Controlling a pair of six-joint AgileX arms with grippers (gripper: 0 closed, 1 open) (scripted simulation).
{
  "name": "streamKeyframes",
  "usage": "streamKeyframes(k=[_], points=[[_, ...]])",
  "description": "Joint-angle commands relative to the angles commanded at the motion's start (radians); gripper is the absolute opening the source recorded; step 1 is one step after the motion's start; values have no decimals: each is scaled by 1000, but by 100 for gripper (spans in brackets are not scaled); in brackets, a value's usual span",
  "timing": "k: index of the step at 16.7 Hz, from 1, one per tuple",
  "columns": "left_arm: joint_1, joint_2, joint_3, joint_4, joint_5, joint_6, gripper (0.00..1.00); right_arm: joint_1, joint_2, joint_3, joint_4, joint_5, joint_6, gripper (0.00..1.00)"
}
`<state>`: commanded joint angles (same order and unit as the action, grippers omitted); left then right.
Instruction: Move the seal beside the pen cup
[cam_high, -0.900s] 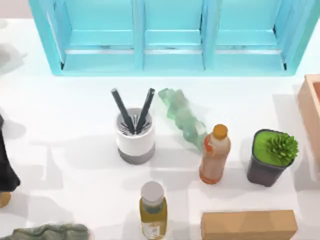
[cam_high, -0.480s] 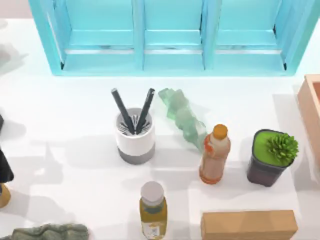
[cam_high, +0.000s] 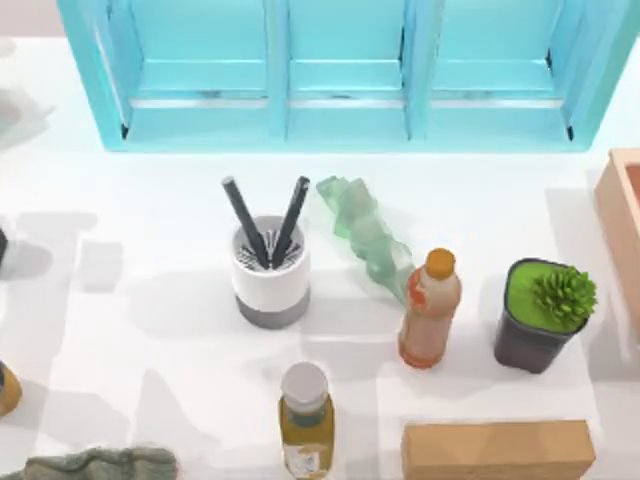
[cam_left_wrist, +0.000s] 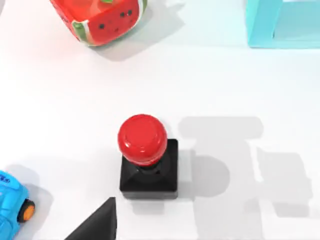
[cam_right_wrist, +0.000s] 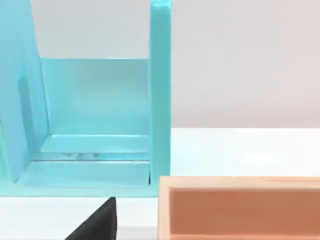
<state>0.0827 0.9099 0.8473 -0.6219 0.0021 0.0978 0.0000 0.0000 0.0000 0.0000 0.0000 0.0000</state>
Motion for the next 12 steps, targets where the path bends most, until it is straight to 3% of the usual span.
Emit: streamKeyframes(k=[6,12], points=[[55,629,540,-414,0,61,100,0,0,0,0,0,0,100],[95,1057,953,-701,0,107,100,0,0,0,0,0,0,100]])
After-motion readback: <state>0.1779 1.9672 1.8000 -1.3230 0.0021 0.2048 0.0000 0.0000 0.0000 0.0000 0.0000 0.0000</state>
